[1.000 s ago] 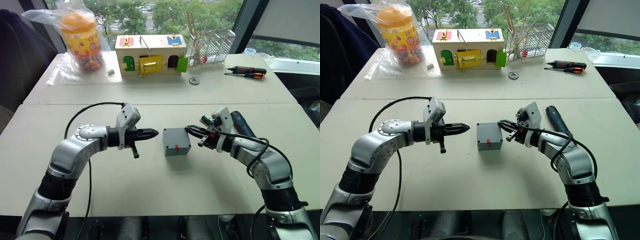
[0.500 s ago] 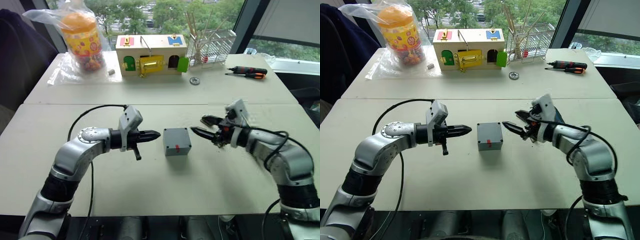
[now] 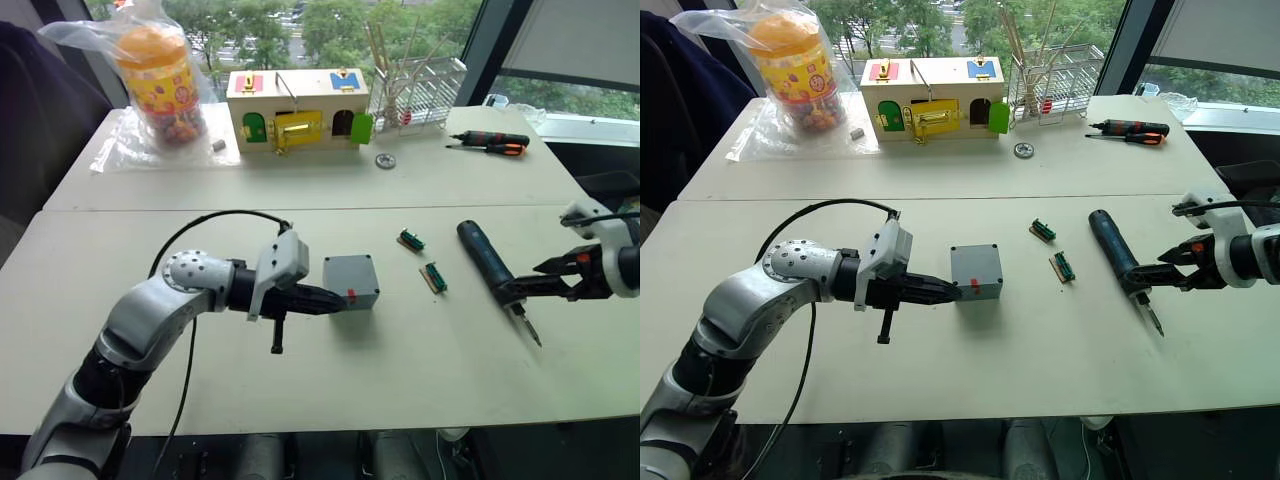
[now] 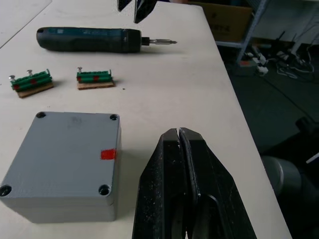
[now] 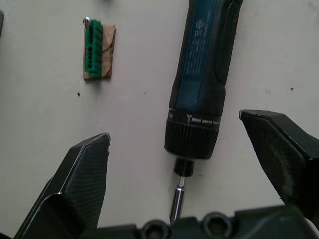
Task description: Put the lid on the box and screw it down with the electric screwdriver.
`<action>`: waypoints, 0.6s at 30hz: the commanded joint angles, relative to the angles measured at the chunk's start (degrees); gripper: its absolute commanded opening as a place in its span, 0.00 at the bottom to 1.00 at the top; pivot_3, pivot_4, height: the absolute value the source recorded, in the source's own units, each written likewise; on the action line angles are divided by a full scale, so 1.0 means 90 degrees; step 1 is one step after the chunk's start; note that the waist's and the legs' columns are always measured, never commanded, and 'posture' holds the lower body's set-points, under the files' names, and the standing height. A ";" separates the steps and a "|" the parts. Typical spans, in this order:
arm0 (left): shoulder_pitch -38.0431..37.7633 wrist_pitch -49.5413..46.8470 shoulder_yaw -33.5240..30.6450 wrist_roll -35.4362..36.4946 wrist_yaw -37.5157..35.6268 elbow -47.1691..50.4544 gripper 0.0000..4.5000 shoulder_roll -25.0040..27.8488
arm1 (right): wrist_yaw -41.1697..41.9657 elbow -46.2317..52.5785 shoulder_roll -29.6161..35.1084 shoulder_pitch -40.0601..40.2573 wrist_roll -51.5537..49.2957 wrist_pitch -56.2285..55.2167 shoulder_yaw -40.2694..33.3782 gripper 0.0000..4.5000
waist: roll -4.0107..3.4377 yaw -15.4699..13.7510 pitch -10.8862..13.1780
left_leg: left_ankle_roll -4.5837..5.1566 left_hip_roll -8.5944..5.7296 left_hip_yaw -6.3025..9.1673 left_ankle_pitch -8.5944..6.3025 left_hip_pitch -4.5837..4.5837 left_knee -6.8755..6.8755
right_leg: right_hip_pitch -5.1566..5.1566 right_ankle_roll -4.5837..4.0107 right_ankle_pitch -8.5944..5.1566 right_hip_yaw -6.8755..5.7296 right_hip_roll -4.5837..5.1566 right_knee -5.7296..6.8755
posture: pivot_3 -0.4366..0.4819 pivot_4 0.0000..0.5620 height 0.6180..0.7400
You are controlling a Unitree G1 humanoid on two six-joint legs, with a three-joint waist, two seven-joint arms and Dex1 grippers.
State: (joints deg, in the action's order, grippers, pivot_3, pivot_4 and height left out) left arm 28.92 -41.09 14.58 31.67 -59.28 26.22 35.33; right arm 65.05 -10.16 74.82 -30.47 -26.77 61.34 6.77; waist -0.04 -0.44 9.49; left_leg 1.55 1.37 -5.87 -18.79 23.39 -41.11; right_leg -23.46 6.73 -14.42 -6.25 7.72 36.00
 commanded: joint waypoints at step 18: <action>-0.0423 -0.0197 0.0080 -0.0030 0.1284 0.0447 0.00 -0.0651 | 0.1930 -0.4522 -0.1848 -0.2675 0.3237 -0.2456 0.2234 1.00 | -0.0012 -0.0025 0.0007 | -0.0004 -0.0001 -0.0001 0.0002 0.0001 -0.0010 | 0.0006 0.0002 0.0001 -0.0005 -0.0002 0.0002 | 0.48 0.27 0.76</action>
State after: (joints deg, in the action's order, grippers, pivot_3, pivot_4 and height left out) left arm 25.22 -43.48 16.16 31.61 -48.27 28.36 29.69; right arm 81.12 -49.64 58.36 -54.56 -0.10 40.72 25.65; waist -0.16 -0.66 9.56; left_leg 1.51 1.36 -5.88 -18.77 23.39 -41.20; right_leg -23.40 6.75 -14.42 -6.30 7.70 36.01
